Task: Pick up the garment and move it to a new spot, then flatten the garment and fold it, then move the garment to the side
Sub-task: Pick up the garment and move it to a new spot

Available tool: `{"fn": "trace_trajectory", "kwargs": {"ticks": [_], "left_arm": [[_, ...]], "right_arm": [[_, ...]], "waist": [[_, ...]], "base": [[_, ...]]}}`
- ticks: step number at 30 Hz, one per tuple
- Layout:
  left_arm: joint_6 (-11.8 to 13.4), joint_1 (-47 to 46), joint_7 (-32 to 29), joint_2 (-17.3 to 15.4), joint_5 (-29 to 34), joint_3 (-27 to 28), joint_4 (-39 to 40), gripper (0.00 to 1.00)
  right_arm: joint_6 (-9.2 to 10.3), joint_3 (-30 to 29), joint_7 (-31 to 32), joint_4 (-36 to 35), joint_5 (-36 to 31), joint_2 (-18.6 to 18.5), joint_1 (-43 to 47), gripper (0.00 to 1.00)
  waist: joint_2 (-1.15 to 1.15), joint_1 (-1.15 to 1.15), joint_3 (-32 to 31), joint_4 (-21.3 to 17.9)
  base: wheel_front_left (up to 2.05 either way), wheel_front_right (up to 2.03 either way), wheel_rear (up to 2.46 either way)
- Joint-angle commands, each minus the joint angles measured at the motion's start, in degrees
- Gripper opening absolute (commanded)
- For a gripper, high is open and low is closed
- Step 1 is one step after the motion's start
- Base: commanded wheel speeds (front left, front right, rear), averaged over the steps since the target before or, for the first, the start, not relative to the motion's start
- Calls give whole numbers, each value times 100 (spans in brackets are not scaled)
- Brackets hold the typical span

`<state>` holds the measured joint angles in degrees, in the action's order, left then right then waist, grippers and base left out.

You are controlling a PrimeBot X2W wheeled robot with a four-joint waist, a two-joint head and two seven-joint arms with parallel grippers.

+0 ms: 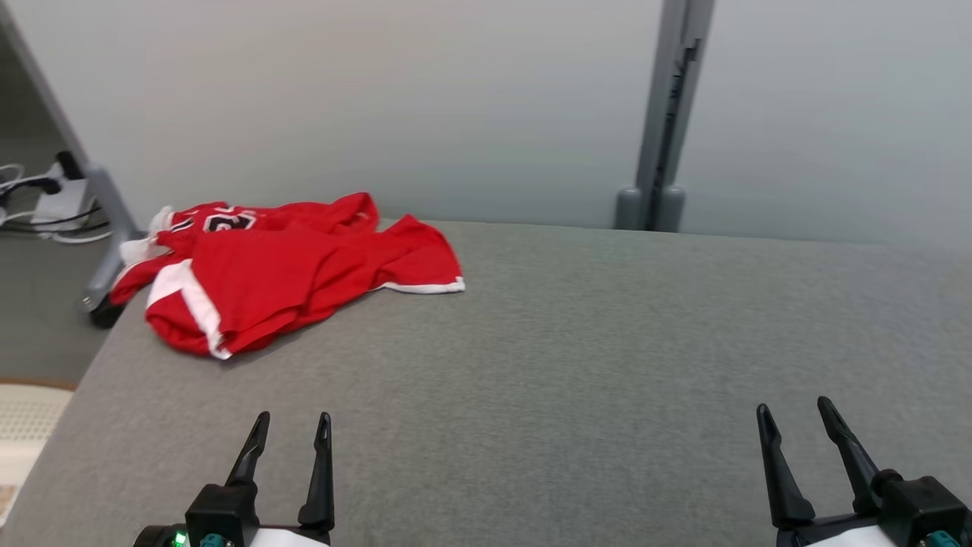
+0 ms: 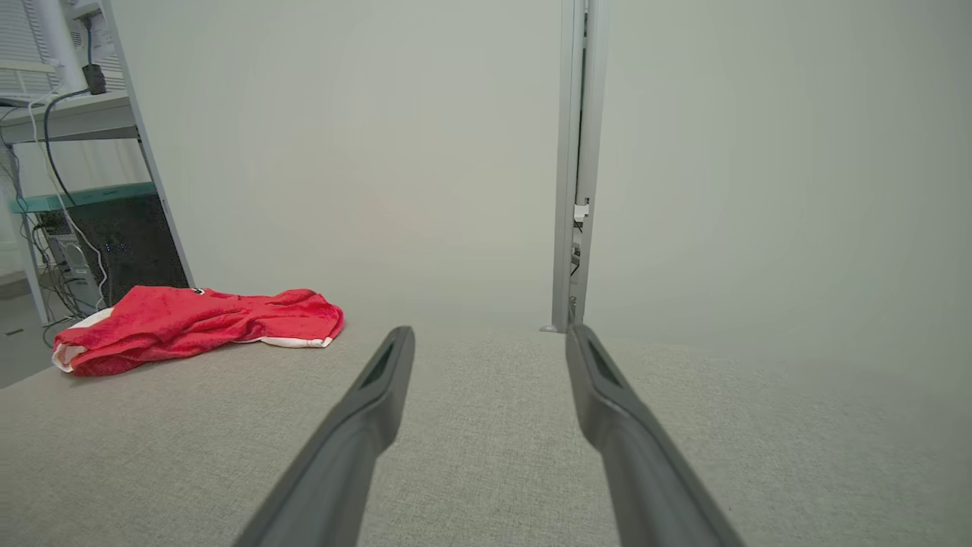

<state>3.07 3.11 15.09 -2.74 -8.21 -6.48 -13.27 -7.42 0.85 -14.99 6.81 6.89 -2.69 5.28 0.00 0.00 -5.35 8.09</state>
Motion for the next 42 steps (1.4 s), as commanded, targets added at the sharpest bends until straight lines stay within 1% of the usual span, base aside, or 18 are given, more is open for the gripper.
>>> {"fn": "trace_trajectory", "kwargs": {"ticks": [1,10,13,15,20,23,29,31,32,35,38,42], "left_arm": [[-30,-44,12,-34,56,21,-4,100],[-57,-36,13,-109,117,154,40,100],[-61,13,13,-128,114,221,64,100],[-21,66,12,-127,77,300,121,100],[7,169,12,-107,53,421,276,100],[-39,237,12,-113,86,442,278,100],[-131,89,12,-148,39,517,219,100],[-266,-116,12,-230,1,537,195,100],[-266,-116,12,-230,1,537,195,100],[-363,-468,12,-363,1,591,192,100],[-465,-917,6,-555,31,620,142,100],[-586,-1693,-211,-855,117,572,67,100]], "right_arm": [[-13,-14,-30,-21,38,-39,21,100],[-13,83,-30,-35,122,-36,-80,100],[-12,135,-30,-38,136,-36,-116,100],[-12,217,-30,-33,113,-37,-185,100],[-12,315,-30,38,60,-40,-312,100],[-12,315,-30,56,37,-39,-315,100],[-12,157,-30,54,3,-37,-162,100],[-12,97,-30,15,-38,-40,-135,100],[-12,97,-30,15,-38,-40,-135,100],[-11,56,-30,-20,-142,-39,-149,100],[-11,34,-30,-79,-250,-38,-207,100],[-10,39,-29,-153,-383,-39,-381,100]], "waist": [[0,0,11,321],[0,0,59,1475],[0,0,70,1750],[0,0,137,1819],[0,0,232,1896],[0,0,263,1918],[0,0,286,1935],[0,0,383,1831],[0,0,383,1831],[0,0,528,1660],[0,0,721,1472],[0,0,1074,1188]], "base": [[0,0,0],[0,0,0],[0,0,0],[0,0,0],[0,0,0],[0,0,0],[0,0,0],[0,0,0],[0,0,0],[0,0,0],[0,0,0],[0,0,0]]}}
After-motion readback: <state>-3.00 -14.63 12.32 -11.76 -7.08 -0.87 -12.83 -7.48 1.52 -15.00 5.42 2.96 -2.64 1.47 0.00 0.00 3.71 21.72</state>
